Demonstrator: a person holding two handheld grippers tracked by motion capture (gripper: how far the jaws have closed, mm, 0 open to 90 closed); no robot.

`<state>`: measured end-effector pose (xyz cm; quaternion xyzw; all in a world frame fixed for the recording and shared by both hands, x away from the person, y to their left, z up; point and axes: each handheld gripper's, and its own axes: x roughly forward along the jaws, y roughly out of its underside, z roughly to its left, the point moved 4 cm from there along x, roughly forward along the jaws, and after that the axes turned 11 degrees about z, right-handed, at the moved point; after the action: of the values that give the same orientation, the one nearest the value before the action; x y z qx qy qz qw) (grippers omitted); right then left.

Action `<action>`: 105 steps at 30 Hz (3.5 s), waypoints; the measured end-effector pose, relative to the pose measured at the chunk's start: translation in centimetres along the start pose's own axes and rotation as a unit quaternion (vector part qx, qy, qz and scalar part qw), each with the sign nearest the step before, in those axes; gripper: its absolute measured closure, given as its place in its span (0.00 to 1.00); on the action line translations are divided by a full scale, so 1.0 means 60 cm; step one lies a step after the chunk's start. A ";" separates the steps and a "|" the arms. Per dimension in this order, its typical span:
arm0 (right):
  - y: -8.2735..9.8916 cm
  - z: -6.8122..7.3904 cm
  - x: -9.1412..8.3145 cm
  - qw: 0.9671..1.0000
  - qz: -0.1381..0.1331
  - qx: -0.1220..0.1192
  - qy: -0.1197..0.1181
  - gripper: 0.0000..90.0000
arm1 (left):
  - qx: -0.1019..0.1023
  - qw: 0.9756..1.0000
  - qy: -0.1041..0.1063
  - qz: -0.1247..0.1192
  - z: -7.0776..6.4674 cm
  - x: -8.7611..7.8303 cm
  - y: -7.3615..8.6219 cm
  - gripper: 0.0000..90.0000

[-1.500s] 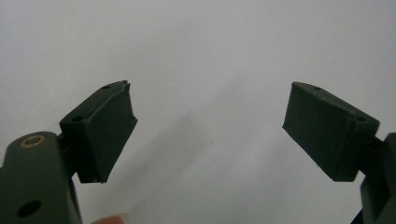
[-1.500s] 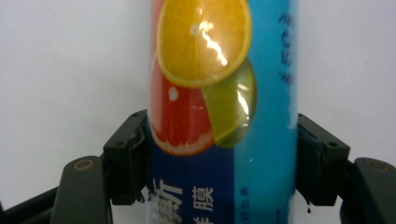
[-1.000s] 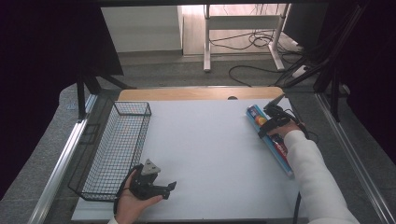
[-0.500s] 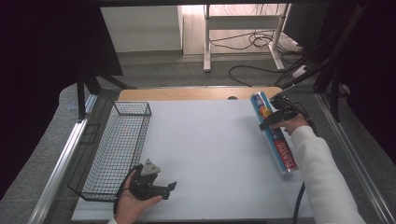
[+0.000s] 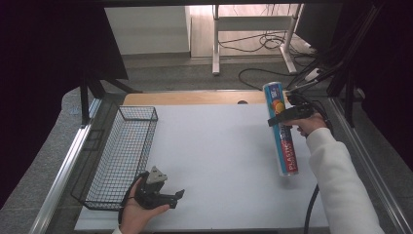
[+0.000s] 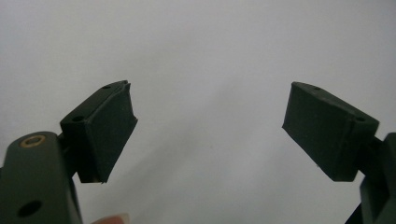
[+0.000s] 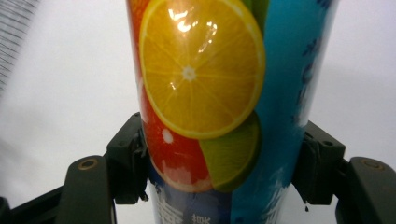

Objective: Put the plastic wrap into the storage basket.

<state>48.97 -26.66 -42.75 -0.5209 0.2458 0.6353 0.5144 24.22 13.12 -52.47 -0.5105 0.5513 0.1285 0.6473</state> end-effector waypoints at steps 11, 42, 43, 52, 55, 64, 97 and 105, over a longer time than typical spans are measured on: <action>-0.006 0.049 -0.002 0.999 -0.026 -0.004 -0.047 0.36 | 0.001 1.000 0.001 -0.003 -0.002 -0.001 -0.002 0.18; -0.026 0.184 0.044 0.994 -0.064 -0.045 -0.081 0.36 | -0.019 0.996 0.064 -0.056 -0.017 -0.024 -0.093 0.18; -0.026 0.187 0.045 0.993 -0.065 -0.045 -0.083 0.36 | -0.019 0.996 0.064 -0.056 -0.017 -0.024 -0.093 0.18; -0.034 0.215 0.060 0.992 -0.069 -0.053 -0.091 0.36 | -0.027 0.990 0.112 -0.083 -0.015 -0.034 -0.172 0.19; -0.036 0.221 0.063 0.992 -0.070 -0.055 -0.092 0.36 | -0.028 0.989 0.119 -0.082 -0.015 -0.030 -0.187 0.19; -0.044 0.253 0.078 0.990 -0.072 -0.066 -0.104 0.36 | -0.024 0.989 0.128 -0.066 -0.017 0.001 -0.250 0.18; -0.048 0.303 0.108 0.985 -0.087 -0.058 -0.135 0.36 | -0.093 0.980 0.162 -0.065 0.004 0.062 -0.305 0.35; -0.050 0.304 0.111 0.984 -0.076 -0.065 -0.150 0.33 | -0.092 0.976 0.188 -0.059 0.016 0.058 -0.301 0.35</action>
<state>44.74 -7.51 -42.02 -0.4690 0.0837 0.6797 0.5578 39.22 4.47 -46.15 -0.6142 0.6179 0.0422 0.4891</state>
